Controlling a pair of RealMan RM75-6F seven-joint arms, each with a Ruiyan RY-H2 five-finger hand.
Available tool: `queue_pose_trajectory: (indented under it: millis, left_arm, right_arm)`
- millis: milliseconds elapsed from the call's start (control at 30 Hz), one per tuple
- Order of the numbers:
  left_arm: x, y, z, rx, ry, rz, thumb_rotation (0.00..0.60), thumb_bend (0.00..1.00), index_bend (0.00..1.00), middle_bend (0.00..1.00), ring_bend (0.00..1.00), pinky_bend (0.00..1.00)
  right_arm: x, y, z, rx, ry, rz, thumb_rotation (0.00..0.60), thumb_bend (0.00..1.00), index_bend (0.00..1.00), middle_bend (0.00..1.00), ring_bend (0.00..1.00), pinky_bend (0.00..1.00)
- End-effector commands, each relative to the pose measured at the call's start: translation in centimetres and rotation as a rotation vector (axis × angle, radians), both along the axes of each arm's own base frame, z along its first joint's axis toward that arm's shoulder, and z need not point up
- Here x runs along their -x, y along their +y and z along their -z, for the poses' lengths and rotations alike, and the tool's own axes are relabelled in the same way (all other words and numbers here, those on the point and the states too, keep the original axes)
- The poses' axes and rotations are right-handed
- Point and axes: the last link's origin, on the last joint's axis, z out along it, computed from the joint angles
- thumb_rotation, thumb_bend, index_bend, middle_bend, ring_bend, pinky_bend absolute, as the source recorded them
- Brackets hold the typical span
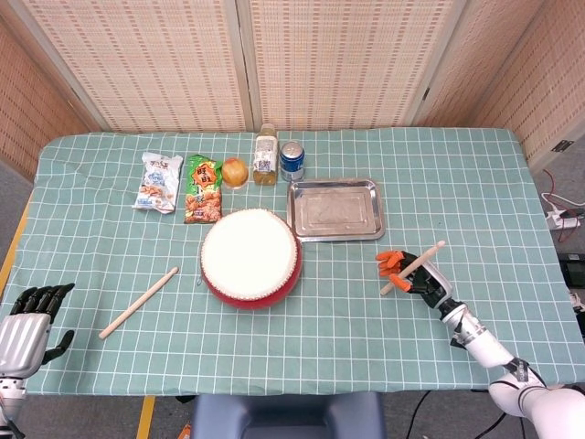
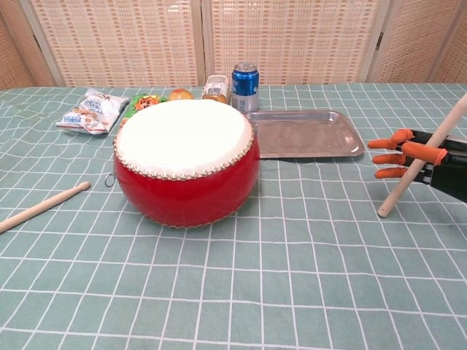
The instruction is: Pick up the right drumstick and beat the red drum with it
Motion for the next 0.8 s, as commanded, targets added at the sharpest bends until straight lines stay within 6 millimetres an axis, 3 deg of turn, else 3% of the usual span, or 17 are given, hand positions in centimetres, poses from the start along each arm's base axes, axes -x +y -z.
queue_pose_trajectory:
  millis: [33,533,800]
  left_arm:
    - [0.1,0.0,0.0,0.003,-0.004,-0.005,0.6,0.3,0.15,0.16,0.12,0.11]
    - [0.5,0.1,0.2,0.017,-0.017,-0.017,0.6,0.3,0.14,0.15,0.12,0.11]
    - [0.8,0.0,0.2,0.021,-0.028,-0.021,0.6,0.3,0.13,0.15,0.12,0.11]
  right_arm:
    - [-0.2,0.0,0.7,-0.017,0.012,-0.001,0.6,0.34,0.52,0.31,0.33,0.35]
    - [-1.6,0.0,3.3,-0.054,0.065,-0.042,0.6,0.34,0.6,0.37,0.38,0.39]
    - [-2.5,-0.2,4.6,-0.039,0.083,-0.034,0.6,0.34,0.72,0.48,0.49,0.49]
